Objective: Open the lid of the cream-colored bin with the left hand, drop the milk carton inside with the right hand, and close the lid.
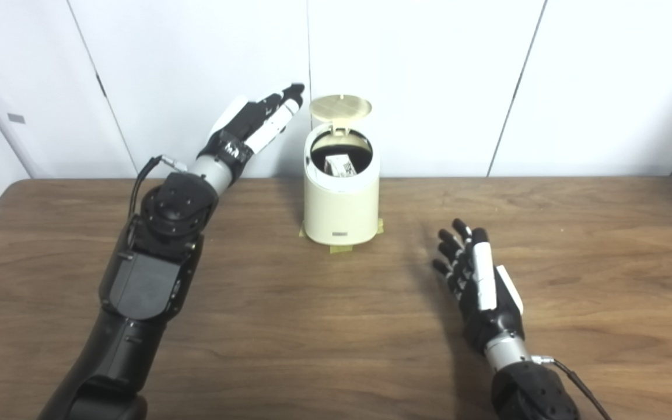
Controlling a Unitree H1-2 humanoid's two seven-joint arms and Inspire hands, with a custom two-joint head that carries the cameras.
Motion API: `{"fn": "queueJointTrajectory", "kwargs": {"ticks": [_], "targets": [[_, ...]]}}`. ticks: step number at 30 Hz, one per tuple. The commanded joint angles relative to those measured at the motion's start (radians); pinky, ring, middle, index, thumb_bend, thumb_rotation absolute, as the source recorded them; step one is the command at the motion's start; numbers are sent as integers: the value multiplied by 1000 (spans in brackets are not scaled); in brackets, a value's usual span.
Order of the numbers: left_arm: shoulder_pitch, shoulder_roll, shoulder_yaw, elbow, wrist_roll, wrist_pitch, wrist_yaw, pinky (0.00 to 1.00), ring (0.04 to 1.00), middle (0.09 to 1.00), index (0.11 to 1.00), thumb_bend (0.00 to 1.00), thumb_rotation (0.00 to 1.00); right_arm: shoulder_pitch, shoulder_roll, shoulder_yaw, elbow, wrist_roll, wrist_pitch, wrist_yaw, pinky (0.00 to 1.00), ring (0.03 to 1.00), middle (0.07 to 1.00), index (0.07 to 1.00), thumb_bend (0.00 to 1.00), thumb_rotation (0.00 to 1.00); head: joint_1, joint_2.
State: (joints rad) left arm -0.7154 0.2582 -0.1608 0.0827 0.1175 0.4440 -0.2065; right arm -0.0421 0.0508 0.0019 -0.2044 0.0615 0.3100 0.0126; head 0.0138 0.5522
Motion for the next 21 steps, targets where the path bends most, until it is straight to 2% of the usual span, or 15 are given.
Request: {"fn": "queueJointTrajectory", "kwargs": {"ticks": [1, 7, 14, 21], "targets": [[-85, -14, 2, 11, 25, -54, 25, 950, 979, 987, 994, 435, 901, -22, -10, 17, -18, -20, -58, 13, 816, 916, 897, 963, 485, 1000, 1, 0], [-140, -33, -17, 102, 68, -125, 31, 969, 993, 987, 984, 402, 995, -21, -26, 34, -2, -15, -68, 19, 812, 903, 892, 968, 510, 1000, -2, -4], [-171, -34, -69, 123, 161, -124, 31, 999, 1000, 1000, 994, 406, 1000, -24, -48, 61, 19, -47, -92, 30, 813, 885, 866, 977, 486, 1000, -7, -7], [-182, -29, -87, 143, 199, -169, 20, 988, 1000, 989, 970, 433, 1000, -26, -46, 65, 39, -56, -98, 26, 797, 885, 865, 979, 491, 1000, -15, -10]]}}
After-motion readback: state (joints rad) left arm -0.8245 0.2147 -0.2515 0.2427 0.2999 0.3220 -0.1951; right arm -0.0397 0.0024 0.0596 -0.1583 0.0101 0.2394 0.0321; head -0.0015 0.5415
